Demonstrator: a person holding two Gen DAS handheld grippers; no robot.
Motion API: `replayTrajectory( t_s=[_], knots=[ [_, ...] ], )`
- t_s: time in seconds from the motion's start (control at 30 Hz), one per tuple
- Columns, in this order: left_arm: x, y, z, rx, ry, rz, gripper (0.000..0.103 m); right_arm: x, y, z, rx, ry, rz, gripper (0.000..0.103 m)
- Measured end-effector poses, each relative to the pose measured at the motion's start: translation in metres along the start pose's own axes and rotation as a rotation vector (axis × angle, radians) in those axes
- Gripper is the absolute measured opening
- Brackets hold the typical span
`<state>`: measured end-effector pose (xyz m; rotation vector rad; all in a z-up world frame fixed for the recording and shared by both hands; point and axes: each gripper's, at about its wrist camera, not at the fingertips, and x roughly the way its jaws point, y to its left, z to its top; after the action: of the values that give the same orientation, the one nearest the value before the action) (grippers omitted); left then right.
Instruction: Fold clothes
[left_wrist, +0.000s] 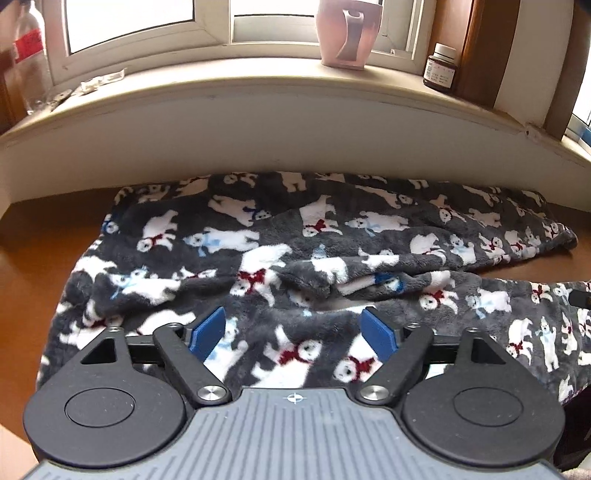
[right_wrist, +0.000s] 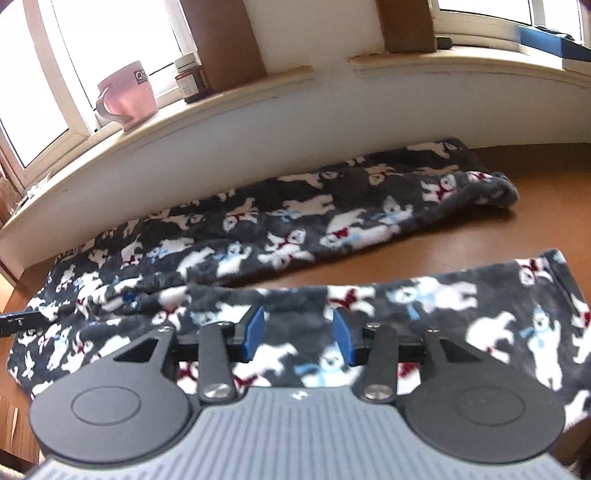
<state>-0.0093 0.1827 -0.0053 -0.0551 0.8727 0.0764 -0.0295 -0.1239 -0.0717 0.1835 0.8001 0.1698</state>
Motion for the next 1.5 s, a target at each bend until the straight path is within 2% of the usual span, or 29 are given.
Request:
replayTrajectory(
  t_s=[0.1, 0.37, 0.6, 0.7, 0.77, 0.93, 1.1, 1.27, 1.5],
  knots=[
    [-0.002, -0.003, -0.008, -0.025, 0.01, 0.015, 0.103, -0.007, -0.013, -0.006, 0.006, 0.005, -0.005, 0.052],
    [-0.004, -0.014, -0.019, -0.062, 0.032, 0.053, 0.103, -0.022, -0.04, -0.021, 0.014, 0.006, -0.018, 0.06],
    [-0.01, -0.032, -0.016, -0.05, 0.003, 0.096, 0.103, -0.028, -0.045, -0.024, 0.004, 0.002, -0.013, 0.065],
    [-0.014, -0.035, -0.013, -0.061, -0.008, 0.112, 0.103, -0.03, -0.039, -0.022, -0.022, -0.007, -0.019, 0.073],
    [-0.017, -0.035, -0.01, -0.067, -0.015, 0.123, 0.103, -0.03, -0.037, -0.02, -0.035, -0.016, -0.025, 0.083],
    [-0.021, -0.031, -0.007, -0.086, -0.026, 0.13, 0.103, -0.032, -0.034, -0.015, -0.048, -0.078, -0.005, 0.098],
    [-0.014, -0.008, -0.012, -0.161, 0.006, 0.16, 0.103, -0.033, -0.051, -0.013, -0.025, -0.09, -0.033, 0.099],
    [-0.006, 0.031, -0.021, -0.238, 0.029, 0.252, 0.103, -0.039, -0.079, -0.016, 0.06, -0.072, -0.074, 0.099],
    [-0.004, 0.094, -0.028, -0.344, 0.018, 0.387, 0.103, -0.058, -0.135, -0.03, 0.204, -0.068, -0.273, 0.095]
  ],
)
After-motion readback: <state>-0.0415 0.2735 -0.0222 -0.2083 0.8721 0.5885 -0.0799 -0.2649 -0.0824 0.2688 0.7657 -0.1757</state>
